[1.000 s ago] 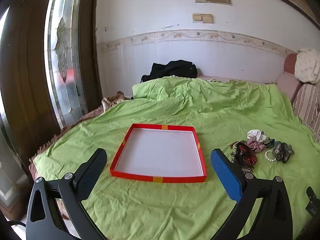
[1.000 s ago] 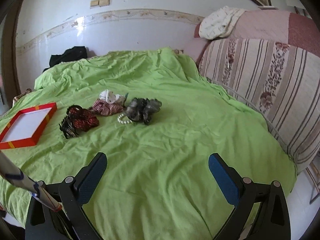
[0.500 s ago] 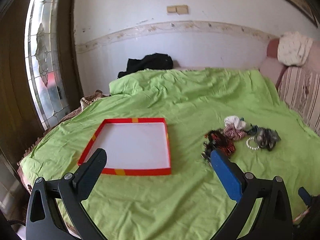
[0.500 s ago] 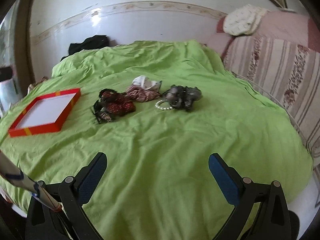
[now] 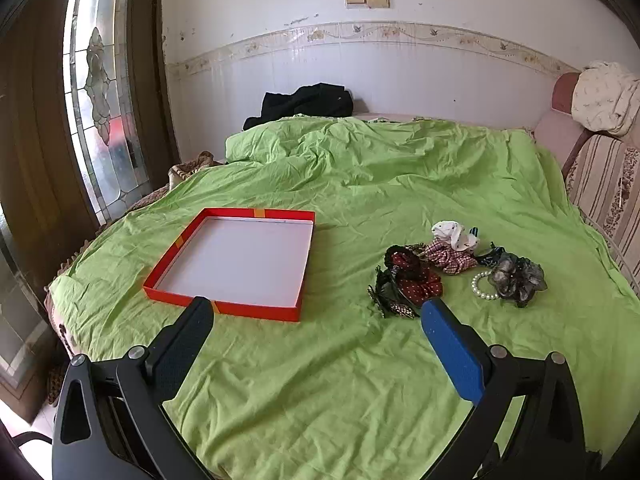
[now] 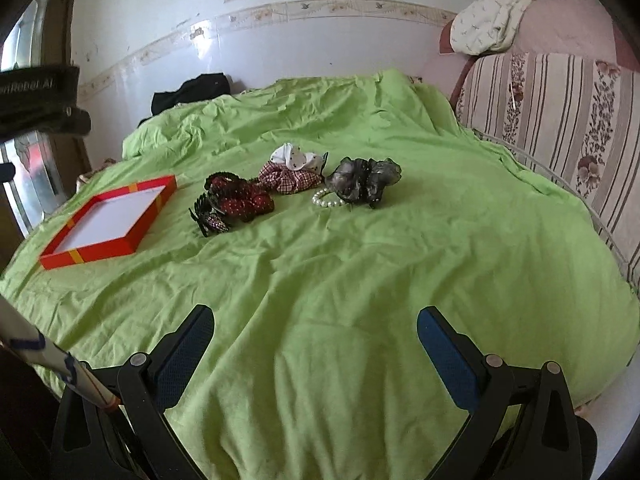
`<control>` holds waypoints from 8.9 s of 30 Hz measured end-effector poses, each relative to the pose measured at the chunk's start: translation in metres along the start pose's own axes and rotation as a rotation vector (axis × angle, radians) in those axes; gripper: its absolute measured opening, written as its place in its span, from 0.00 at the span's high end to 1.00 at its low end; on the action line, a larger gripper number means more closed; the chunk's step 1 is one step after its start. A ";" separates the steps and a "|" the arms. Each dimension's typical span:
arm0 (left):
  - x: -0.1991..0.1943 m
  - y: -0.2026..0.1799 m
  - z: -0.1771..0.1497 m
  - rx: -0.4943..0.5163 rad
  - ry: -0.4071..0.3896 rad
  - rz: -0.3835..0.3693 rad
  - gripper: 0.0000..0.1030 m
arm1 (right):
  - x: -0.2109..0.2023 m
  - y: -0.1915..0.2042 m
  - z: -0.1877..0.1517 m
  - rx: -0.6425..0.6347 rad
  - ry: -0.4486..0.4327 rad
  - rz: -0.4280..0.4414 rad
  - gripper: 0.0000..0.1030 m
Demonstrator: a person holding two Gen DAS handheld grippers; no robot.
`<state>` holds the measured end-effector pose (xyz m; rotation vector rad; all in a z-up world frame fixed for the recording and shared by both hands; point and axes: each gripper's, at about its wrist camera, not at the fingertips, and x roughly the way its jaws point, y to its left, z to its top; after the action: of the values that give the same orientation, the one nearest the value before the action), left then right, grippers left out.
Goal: Organize jewelry
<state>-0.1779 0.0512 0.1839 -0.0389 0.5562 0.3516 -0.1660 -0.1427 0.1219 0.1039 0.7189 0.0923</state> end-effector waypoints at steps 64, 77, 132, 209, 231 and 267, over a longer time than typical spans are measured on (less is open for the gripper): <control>0.301 -0.049 0.055 0.088 0.546 -0.840 0.67 | 0.215 -0.125 0.144 0.309 0.234 0.122 0.29; 0.267 -0.040 0.069 0.049 0.492 -0.855 0.92 | 0.188 -0.116 0.158 0.256 0.218 0.116 0.87; 0.359 0.266 0.094 -0.335 0.233 -0.272 0.92 | 0.287 0.290 0.198 -0.103 0.423 0.434 0.86; 0.205 0.093 0.055 -0.031 0.260 -0.452 0.36 | 0.165 -0.007 0.135 -0.019 0.258 0.126 0.52; 0.290 -0.070 0.048 0.103 0.472 -0.652 0.36 | 0.275 -0.061 0.138 0.034 0.353 0.091 0.47; 0.118 0.043 0.067 0.136 0.067 -0.399 0.93 | 0.158 -0.023 0.157 0.070 0.125 0.126 0.88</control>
<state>-0.0645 0.1375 0.1811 -0.0300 0.6228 -0.0768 0.0572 -0.1564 0.1338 0.2121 0.8404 0.1954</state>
